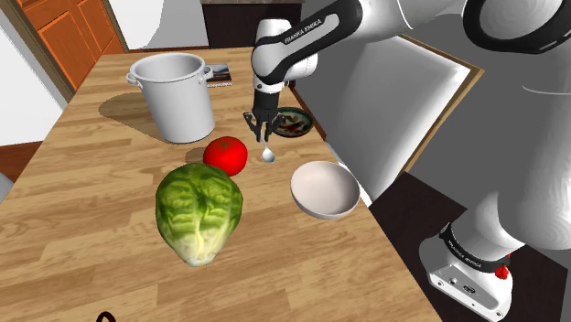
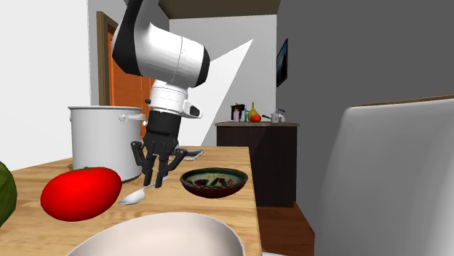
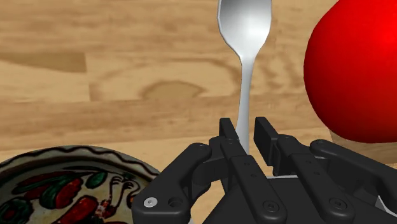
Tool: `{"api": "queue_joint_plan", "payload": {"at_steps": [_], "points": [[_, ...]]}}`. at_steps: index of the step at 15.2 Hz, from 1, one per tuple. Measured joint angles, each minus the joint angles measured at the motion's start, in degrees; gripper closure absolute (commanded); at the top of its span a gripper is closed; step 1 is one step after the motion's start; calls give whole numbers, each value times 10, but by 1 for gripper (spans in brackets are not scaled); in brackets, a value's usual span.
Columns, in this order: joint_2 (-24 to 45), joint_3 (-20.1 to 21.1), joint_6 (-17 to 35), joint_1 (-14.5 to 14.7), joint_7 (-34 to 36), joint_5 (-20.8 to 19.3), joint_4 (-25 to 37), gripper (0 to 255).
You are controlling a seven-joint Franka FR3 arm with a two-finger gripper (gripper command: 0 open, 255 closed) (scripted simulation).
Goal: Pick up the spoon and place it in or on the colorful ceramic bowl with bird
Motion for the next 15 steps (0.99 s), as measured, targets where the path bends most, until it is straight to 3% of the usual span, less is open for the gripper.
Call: {"api": "queue_joint_plan", "payload": {"at_steps": [15], "points": [[-45,-1,-92,-7,9,-2,47,255]]}}
